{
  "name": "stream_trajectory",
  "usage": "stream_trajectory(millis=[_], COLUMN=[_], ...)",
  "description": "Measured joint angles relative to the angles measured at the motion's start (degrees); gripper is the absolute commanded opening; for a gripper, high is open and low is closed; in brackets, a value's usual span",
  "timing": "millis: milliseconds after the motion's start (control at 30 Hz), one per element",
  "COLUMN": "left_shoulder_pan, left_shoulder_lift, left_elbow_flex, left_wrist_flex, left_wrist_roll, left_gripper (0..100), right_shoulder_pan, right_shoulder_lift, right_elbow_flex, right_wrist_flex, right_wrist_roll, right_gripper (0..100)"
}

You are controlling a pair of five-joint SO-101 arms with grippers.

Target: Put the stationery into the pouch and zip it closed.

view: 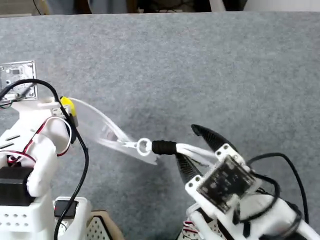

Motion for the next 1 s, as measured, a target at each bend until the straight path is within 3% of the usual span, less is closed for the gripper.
stream_trajectory(millis=[533,1000], left_shoulder_pan=[0.00,0.00], left_shoulder_lift=[0.00,0.18], left_elbow_flex=[-0.09,-0.09], left_wrist_flex=[-0.26,-0.70], left_wrist_roll=[0.35,0.35], left_gripper=[3,3], right_shoulder_pan=[-2.20,-2.55], right_shoulder_lift=[0.00,0.00], right_elbow_flex=[-0.35,-5.71], right_wrist_flex=[7.82,7.82], right_wrist_roll=[2.46,2.46], right_gripper=[17.4,17.5])
